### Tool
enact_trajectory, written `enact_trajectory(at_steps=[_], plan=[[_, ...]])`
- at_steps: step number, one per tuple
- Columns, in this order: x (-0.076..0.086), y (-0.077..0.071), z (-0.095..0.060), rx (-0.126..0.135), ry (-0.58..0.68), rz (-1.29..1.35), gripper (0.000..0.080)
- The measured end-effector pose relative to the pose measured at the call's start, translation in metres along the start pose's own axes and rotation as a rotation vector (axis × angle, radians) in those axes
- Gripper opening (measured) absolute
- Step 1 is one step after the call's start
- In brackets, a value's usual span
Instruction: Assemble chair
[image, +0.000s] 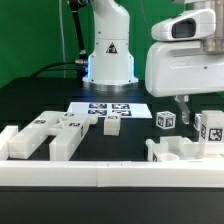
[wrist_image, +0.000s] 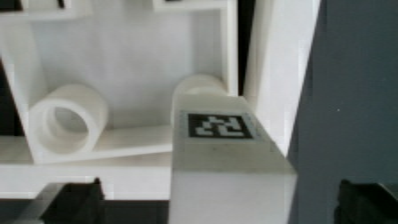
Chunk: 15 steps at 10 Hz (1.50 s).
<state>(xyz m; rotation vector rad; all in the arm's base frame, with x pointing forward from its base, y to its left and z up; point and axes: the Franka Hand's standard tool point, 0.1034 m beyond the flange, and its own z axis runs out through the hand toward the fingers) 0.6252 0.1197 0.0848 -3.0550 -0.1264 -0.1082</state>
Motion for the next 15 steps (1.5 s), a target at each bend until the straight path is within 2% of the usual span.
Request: enact_trajectory(at_steps=[1,2,3,4,7,12,15], plan=[[0.0000,-0.0007,0.0001,0.000,0.000,-0.001,0.0627],[-0.0001,-0.0022,0.0001,0.001,0.000,-0.003,0.0467],[-0.0001,-0.0020,0.0001,0.001,0.000,-0.003,0.0467],[0.0001,-0.0019,0.0000,0.001,0.000,-0.001,0.0288],[0.0001,-0.0020,0.0000,0.001,0.000,0.051,0.0291],[-0.0002,-0.0023,0.0010,0.019,-0.005,0.516,0.0291],[-0.0003,-0.0033,0.0012,0.024,-0.008,0.694,0.0292]])
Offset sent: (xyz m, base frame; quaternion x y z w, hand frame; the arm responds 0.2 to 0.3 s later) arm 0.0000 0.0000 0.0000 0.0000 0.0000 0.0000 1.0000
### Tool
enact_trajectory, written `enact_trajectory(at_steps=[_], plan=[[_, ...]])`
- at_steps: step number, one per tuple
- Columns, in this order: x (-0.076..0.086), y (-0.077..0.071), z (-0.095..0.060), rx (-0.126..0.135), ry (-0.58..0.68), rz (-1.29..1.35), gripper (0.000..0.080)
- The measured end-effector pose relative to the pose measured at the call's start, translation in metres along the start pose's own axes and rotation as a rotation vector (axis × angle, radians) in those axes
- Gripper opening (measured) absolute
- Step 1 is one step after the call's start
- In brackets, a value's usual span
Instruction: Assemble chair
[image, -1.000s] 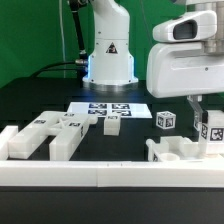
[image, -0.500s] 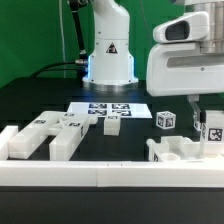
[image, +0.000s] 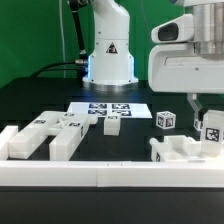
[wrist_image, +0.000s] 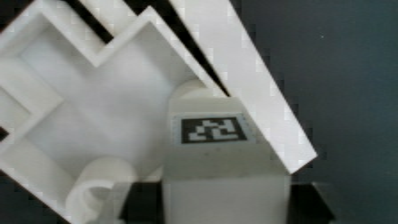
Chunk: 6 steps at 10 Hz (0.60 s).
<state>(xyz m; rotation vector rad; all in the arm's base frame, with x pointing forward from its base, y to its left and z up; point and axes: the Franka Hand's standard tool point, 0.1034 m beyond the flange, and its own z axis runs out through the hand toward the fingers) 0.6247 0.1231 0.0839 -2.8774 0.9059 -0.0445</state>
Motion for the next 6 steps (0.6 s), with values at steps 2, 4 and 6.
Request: enact_trajectory(at_steps=[2,4,6], plan=[[-0.0002,-0.0005,0.0003,0.003,-0.002,0.118,0.0292],[0.0023,-0.0018,-0.0003,0.016,0.008,0.260,0.0292],[0.0003,-0.0044,0.0005,0.021,0.000,0.401,0.0294]])
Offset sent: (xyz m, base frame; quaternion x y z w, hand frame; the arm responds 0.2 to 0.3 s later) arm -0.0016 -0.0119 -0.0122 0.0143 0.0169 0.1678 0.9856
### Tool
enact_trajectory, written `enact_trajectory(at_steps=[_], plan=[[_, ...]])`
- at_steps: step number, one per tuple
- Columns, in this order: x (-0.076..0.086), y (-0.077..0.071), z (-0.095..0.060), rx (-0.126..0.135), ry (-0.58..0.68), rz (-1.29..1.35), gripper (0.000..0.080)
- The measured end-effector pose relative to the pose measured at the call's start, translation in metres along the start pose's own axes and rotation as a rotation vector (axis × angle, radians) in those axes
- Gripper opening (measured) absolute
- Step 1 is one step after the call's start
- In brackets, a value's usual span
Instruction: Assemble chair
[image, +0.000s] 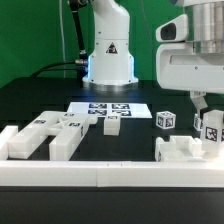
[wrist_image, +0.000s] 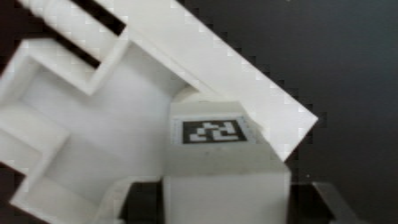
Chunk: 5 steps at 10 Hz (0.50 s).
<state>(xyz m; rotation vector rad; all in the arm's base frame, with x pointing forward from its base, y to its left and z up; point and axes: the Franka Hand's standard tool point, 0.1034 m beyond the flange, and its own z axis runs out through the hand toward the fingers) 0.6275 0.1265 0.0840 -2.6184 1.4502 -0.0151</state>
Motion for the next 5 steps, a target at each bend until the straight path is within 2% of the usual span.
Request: enact_trajectory(at_steps=[3,5], plan=[[0.0002,-0.0014,0.0006,0.005,-0.004,0.116,0.0294],[-0.0002,-0.0013,0.0011,0.004,-0.005,0.102,0.0294]])
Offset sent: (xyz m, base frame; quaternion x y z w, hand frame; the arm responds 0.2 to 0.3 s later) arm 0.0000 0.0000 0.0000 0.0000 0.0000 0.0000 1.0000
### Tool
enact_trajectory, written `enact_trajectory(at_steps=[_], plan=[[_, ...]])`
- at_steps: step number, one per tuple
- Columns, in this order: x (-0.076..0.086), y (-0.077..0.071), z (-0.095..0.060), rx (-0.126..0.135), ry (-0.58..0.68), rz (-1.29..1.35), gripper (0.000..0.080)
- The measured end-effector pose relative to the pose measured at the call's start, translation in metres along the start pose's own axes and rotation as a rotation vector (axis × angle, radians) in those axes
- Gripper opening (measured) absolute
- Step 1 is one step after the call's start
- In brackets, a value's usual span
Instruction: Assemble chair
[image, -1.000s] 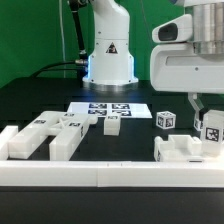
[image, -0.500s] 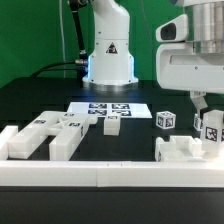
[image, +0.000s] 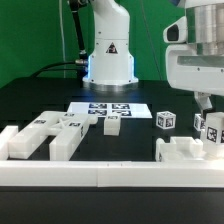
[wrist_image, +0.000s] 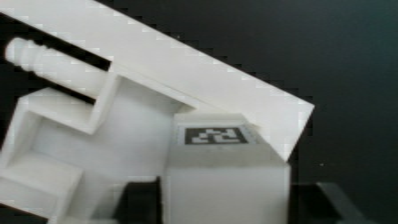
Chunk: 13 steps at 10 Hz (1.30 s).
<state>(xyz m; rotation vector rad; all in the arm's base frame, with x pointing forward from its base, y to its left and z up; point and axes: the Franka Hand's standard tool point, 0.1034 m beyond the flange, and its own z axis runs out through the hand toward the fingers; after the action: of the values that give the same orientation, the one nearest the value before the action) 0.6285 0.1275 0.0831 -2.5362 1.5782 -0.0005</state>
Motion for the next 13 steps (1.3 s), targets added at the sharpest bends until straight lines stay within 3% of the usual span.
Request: enact_trajectory(at_steps=[1,2,3,13], plan=[[0.0000,0.0001,0.0002,-0.001,0.000,-0.036,0.0513],[-0.0012,0.0008,0.0004,-0.012,-0.003,-0.083,0.0513],[-0.0031,-0.0008,-0.0001,-0.017,-0.005,-0.166,0.0617],[-0.0071,-0.0038,0.0009,-0.048,0.019,-1.042,0.0649]])
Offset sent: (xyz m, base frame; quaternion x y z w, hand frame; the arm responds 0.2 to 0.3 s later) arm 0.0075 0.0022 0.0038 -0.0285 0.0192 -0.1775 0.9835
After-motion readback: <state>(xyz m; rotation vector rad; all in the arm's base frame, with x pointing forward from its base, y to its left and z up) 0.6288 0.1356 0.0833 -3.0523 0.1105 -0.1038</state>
